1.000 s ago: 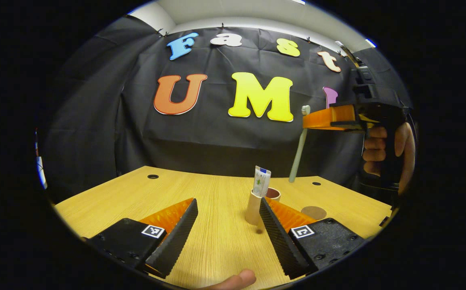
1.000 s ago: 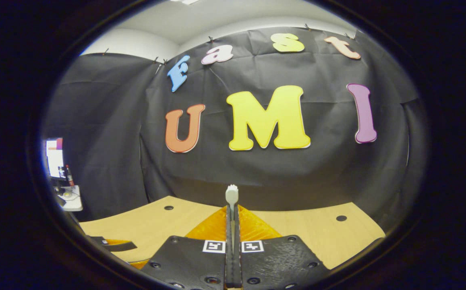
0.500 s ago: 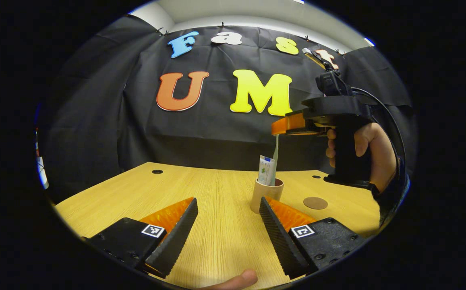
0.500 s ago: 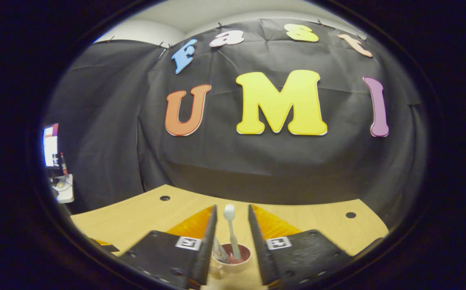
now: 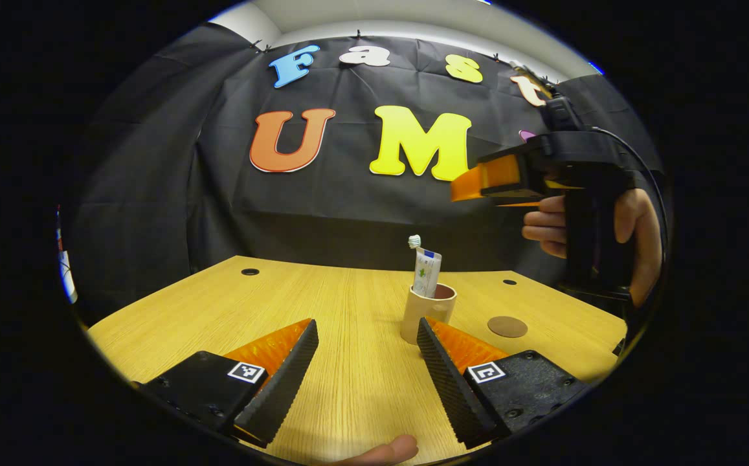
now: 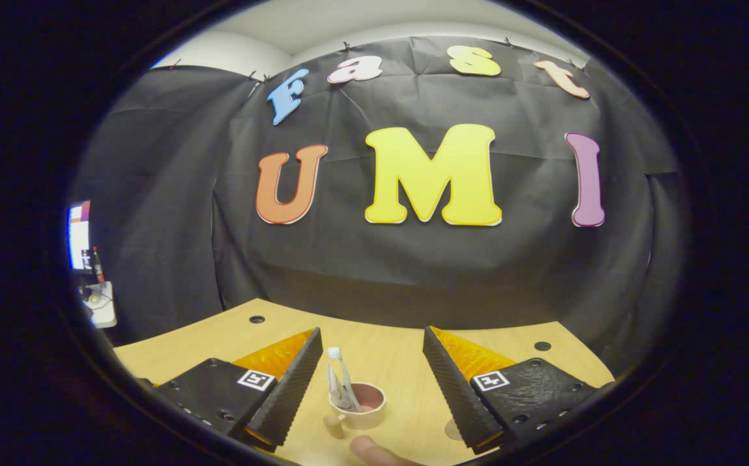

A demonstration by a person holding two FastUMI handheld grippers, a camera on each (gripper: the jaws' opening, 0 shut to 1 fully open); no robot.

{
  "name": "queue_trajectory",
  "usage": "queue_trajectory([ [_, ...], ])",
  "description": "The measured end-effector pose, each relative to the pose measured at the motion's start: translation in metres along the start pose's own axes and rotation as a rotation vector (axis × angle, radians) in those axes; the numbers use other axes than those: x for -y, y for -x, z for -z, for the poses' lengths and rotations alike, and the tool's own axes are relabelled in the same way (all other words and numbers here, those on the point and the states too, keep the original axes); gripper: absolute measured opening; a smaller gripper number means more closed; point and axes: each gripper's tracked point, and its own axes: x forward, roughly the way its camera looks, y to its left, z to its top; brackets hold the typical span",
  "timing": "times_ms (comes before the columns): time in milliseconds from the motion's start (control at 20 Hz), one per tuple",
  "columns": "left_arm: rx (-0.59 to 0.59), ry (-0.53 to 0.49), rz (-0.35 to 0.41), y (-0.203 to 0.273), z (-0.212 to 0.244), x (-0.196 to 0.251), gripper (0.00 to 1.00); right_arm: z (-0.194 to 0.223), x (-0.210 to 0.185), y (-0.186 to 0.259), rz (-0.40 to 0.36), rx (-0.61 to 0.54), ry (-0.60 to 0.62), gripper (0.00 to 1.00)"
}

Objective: Put the toothbrush and toothpaste on the desktop into the cup, then pick up the cup and place it on the coaster on the desktop.

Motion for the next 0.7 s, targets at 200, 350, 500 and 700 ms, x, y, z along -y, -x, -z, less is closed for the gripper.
queue_trajectory([
  [200, -0.018, -0.012, 0.022, -0.006, -0.012, 0.012, 0.98, 0.006, 0.028, 0.044, 0.017, 0.028, 0.027, 0.95],
  [350, -0.013, -0.038, 0.041, -0.009, -0.028, 0.028, 0.98, 0.022, 0.053, 0.075, 0.045, 0.038, 0.049, 0.96],
  [500, -0.037, -0.026, 0.095, -0.020, -0.037, 0.058, 0.97, 0.047, 0.078, 0.099, 0.061, 0.010, 0.026, 0.95],
  [700, -0.121, -0.086, 0.128, -0.038, -0.053, 0.086, 0.98, 0.067, 0.109, 0.126, 0.067, 0.001, -0.028, 0.95],
])
